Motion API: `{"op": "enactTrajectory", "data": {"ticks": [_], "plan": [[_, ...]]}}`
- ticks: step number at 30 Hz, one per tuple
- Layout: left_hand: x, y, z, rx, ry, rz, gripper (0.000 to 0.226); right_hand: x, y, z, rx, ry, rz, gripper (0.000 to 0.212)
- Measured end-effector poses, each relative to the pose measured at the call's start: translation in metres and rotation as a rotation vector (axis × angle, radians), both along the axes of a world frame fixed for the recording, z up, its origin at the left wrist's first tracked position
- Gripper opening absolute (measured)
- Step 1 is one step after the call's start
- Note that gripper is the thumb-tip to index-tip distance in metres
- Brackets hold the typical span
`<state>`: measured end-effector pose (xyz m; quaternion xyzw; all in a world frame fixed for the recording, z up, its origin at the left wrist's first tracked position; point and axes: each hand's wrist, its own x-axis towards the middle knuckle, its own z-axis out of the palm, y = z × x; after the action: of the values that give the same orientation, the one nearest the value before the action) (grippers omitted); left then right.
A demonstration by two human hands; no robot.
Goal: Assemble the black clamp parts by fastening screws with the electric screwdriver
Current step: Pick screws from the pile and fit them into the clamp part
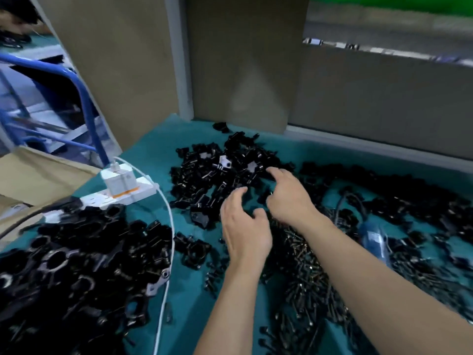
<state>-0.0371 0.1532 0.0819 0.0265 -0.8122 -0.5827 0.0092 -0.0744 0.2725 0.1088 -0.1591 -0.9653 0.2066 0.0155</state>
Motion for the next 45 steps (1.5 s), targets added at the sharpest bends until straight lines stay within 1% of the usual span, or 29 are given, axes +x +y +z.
{"op": "enactTrajectory", "data": {"ticks": [2, 4, 6, 8, 9, 11, 12, 13, 14, 16, 18, 19, 20, 21, 22, 24, 26, 27, 31, 34, 36, 39, 43, 45], "plan": [[-0.009, 0.004, -0.006, -0.018, -0.007, -0.020, 0.051, -0.013, 0.006, 0.000, -0.058, -0.006, -0.001, 0.081], [-0.016, 0.004, -0.011, -0.068, 0.028, -0.051, 0.057, -0.024, 0.006, 0.000, -0.075, -0.039, 0.025, 0.083], [-0.018, 0.004, -0.015, -0.129, 0.070, -0.070, 0.063, -0.031, 0.006, 0.001, -0.111, -0.108, 0.043, 0.088], [-0.020, 0.004, -0.017, -0.188, 0.110, -0.084, 0.068, -0.030, 0.007, 0.003, -0.082, -0.187, 0.041, 0.091], [-0.021, 0.005, -0.017, -0.220, 0.125, -0.091, 0.069, -0.027, 0.007, 0.003, -0.040, -0.200, 0.024, 0.081], [-0.022, 0.007, -0.017, -0.267, 0.140, -0.090, 0.066, -0.017, 0.007, 0.002, 0.024, -0.147, -0.004, 0.041], [-0.021, 0.008, -0.016, -0.274, 0.140, -0.074, 0.061, -0.012, 0.008, -0.001, 0.022, -0.099, -0.010, 0.028], [-0.020, 0.008, -0.014, -0.275, 0.144, -0.050, 0.055, -0.006, 0.010, -0.003, -0.006, -0.037, -0.008, 0.021], [-0.018, 0.008, -0.013, -0.278, 0.165, -0.026, 0.049, -0.001, 0.012, -0.004, -0.066, 0.038, -0.022, 0.018], [-0.014, 0.008, -0.010, -0.256, 0.248, -0.009, 0.042, 0.010, 0.016, -0.003, -0.255, 0.198, -0.110, 0.017], [-0.009, 0.008, -0.004, -0.141, 0.259, -0.073, 0.046, 0.023, 0.019, 0.002, -0.455, 0.318, -0.201, 0.018], [-0.005, 0.008, 0.001, -0.066, 0.221, -0.142, 0.052, 0.030, 0.021, 0.004, -0.602, 0.372, -0.224, 0.018], [-0.002, 0.006, 0.007, 0.010, 0.182, -0.226, 0.061, 0.040, 0.020, 0.009, -0.800, 0.417, -0.239, 0.019], [0.003, 0.005, 0.013, 0.071, 0.158, -0.314, 0.070, 0.050, 0.019, 0.013, -1.002, 0.434, -0.245, 0.022], [0.008, 0.004, 0.018, 0.093, 0.157, -0.400, 0.076, 0.062, 0.019, 0.017, -1.143, 0.435, -0.237, 0.024], [0.021, 0.002, 0.027, 0.057, 0.181, -0.561, 0.080, 0.089, 0.021, 0.019, -1.253, 0.406, -0.200, 0.028], [0.034, -0.001, 0.028, 0.035, 0.202, -0.690, 0.082, 0.117, 0.024, 0.016, -1.279, 0.380, -0.193, 0.029], [0.041, -0.003, 0.025, 0.044, 0.200, -0.724, 0.079, 0.130, 0.025, 0.014, -1.259, 0.370, -0.201, 0.028], [0.067, -0.012, 0.012, 0.002, 0.238, -0.755, 0.058, 0.174, 0.017, 0.009, -1.144, 0.350, -0.255, 0.027], [0.081, -0.006, 0.006, -0.033, 0.215, -0.758, 0.051, 0.190, 0.007, 0.001, -0.989, 0.472, -0.389, 0.034], [0.087, -0.002, 0.003, -0.041, 0.209, -0.772, 0.049, 0.197, 0.003, -0.003, -0.955, 0.551, -0.454, 0.034], [0.090, -0.003, -0.002, -0.028, 0.194, -0.790, 0.054, 0.207, 0.000, -0.004, -0.989, 0.566, -0.441, 0.033], [0.086, -0.004, -0.002, 0.036, 0.141, -0.816, 0.070, 0.214, 0.001, -0.004, -1.050, 0.515, -0.421, 0.035], [0.085, 0.000, -0.003, 0.083, 0.109, -0.857, 0.073, 0.214, 0.000, -0.005, -1.065, 0.489, -0.431, 0.038]]}}
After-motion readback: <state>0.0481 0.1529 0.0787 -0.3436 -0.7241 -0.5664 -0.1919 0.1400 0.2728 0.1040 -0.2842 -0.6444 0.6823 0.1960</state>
